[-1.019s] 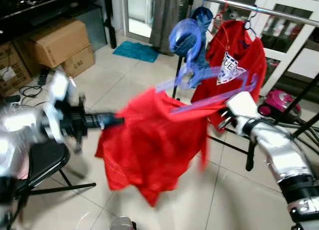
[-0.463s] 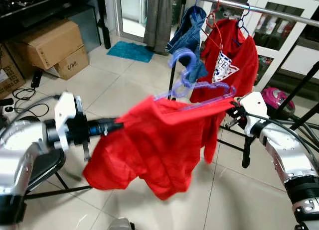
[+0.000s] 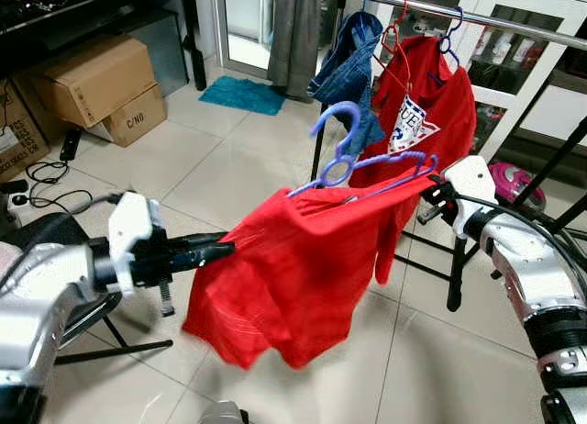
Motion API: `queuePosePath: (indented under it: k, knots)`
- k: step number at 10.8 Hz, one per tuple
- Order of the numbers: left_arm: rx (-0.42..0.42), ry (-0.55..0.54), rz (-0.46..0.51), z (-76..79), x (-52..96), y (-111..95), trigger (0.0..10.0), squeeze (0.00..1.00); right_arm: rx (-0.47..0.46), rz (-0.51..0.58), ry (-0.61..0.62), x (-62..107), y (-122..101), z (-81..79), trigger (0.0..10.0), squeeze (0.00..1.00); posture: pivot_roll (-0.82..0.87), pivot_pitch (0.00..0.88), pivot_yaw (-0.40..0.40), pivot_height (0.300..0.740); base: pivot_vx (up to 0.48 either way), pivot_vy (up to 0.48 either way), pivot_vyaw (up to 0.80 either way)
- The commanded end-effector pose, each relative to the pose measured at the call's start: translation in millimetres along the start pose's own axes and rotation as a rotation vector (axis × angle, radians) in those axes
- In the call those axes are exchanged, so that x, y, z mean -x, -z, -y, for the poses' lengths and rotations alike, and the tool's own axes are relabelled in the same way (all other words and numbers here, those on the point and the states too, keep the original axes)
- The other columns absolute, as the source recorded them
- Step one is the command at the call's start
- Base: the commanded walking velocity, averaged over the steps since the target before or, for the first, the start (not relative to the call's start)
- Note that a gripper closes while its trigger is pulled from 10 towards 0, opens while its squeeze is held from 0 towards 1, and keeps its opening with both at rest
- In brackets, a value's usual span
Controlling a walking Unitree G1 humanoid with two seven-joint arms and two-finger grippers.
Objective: Hang hanger
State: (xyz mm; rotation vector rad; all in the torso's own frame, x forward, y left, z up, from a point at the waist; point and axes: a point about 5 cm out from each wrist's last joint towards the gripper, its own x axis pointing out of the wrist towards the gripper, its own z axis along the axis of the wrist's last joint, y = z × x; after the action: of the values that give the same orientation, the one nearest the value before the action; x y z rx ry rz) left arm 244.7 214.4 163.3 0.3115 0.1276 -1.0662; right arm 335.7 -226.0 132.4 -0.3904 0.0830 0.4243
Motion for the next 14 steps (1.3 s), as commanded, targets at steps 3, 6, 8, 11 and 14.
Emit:
queuePosePath:
  k: [3, 6, 8, 11, 14]
  knots:
    - [-0.024, -0.239, -0.191, -8.6, 5.2, 29.0, 0.0, 0.0, -0.066, 0.006, 0.226, 14.8, -3.3, 42.9, 0.0, 0.0, 0.09, 0.0, -0.044, 0.74, 0.0, 0.0, 0.0]
    - [-0.067, -0.541, -0.17, -14.3, -9.3, 42.1, 0.0, 0.0, -0.089, 0.052, 0.235, 12.1, -11.2, 43.9, 0.0, 0.0, 0.08, 0.0, -0.041, 0.74, 0.0, 0.0, 0.0]
    - [-0.053, -0.56, -0.013, -7.0, -20.5, 34.6, 0.0, 0.0, -0.091, 0.056, 0.232, 12.0, -12.1, 44.6, 0.0, 0.0, 0.08, 0.0, -0.041, 0.74, 0.0, 0.0, 0.0]
    - [-0.033, -0.396, 0.006, 4.3, -16.6, 39.3, 0.0, 0.0, -0.086, 0.06, 0.168, 9.6, -12.2, 35.1, 0.0, 0.0, 0.08, 0.0, -0.044, 0.74, 0.0, 0.0, 0.0]
    - [-0.085, -0.448, 0.061, -6.6, -10.2, 29.5, 0.0, 0.0, -0.1, 0.067, 0.203, 8.4, -13.9, 38.0, 0.0, 0.0, 0.08, 0.0, -0.038, 0.74, 0.0, 0.0, 0.0]
